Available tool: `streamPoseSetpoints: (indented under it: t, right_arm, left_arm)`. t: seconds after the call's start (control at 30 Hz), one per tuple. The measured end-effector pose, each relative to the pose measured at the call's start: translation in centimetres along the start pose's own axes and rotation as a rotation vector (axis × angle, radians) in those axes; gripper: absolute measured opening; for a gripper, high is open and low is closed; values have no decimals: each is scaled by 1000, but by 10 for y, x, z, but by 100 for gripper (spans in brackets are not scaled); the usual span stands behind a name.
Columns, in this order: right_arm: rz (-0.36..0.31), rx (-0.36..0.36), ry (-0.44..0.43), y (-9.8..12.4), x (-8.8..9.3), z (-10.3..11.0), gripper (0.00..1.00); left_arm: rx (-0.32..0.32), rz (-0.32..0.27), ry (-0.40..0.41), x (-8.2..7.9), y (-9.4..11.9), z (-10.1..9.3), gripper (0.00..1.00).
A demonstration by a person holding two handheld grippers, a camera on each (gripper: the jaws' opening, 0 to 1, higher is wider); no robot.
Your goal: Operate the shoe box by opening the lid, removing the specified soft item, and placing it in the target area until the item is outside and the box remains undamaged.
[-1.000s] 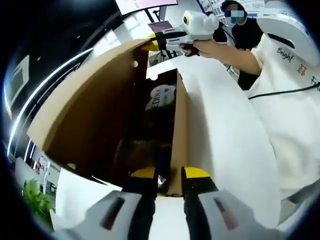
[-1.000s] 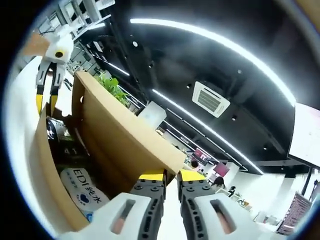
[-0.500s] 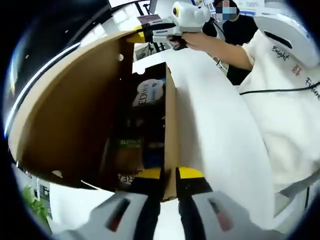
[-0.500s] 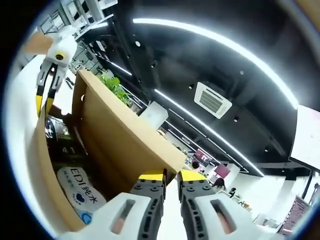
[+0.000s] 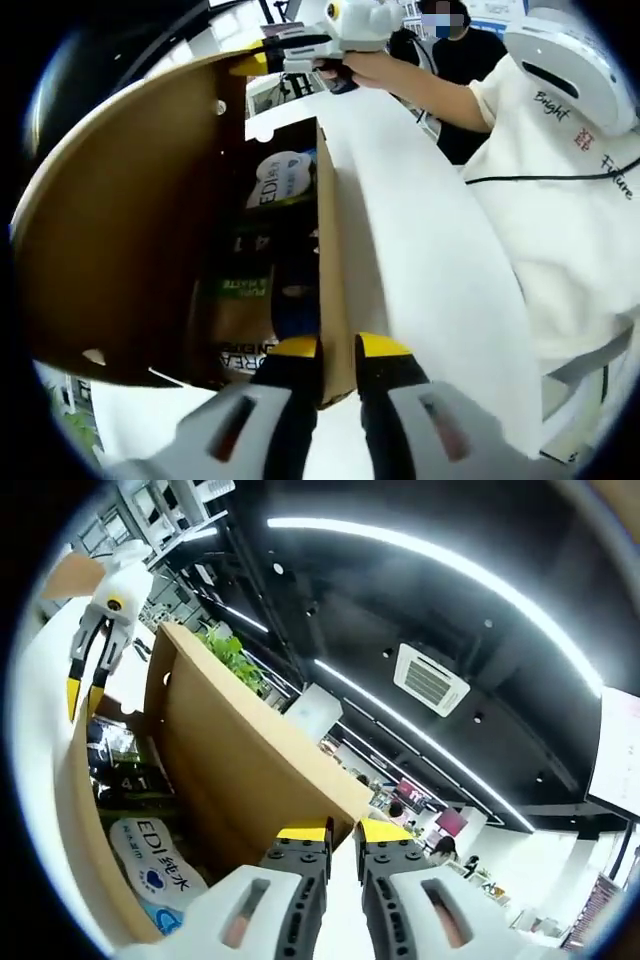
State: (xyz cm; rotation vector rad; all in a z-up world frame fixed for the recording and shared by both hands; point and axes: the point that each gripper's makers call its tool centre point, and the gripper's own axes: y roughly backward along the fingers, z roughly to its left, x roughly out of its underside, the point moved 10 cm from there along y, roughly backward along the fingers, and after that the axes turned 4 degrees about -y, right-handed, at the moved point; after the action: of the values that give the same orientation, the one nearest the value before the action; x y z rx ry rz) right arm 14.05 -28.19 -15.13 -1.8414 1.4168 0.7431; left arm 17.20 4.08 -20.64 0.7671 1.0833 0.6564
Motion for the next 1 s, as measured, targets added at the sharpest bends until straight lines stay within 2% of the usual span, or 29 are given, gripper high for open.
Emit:
streamPoseSetpoints:
  t: [0.27, 0.37, 0.43, 0.5, 0.6, 0.67, 0.9, 0.97, 1.0]
  right_arm:
    - [7, -16, 26, -7, -2, -5, 8]
    - [5, -19, 21, -9, -2, -6, 8]
    - [4, -21, 22, -10, -2, -5, 8]
    - [5, -20, 32, -10, -2, -5, 8]
    - [6, -21, 34, -9, -2, -5, 8]
    - [7, -19, 34, -9, -2, -4, 8]
    - [11, -2, 43, -13, -3, -5, 9]
    - [19, -1, 7, -16, -4, -6, 8]
    - [18, -1, 4, -16, -5, -7, 8]
  left_arm:
    - [49, 31, 36, -1, -2, 10, 11]
    - [69, 4, 90, 2, -3, 12, 6]
    - [49, -1, 84, 4, -2, 16, 3]
    - [59, -1, 79, 3, -2, 14, 3]
    - [45, 51, 37, -1, 0, 13, 3]
    - [44, 72, 37, -3, 1, 13, 4]
    - [43, 88, 63, -3, 1, 12, 4]
    - [36, 122, 53, -5, 0, 9, 6]
    - [11, 176, 26, -7, 2, 8, 5]
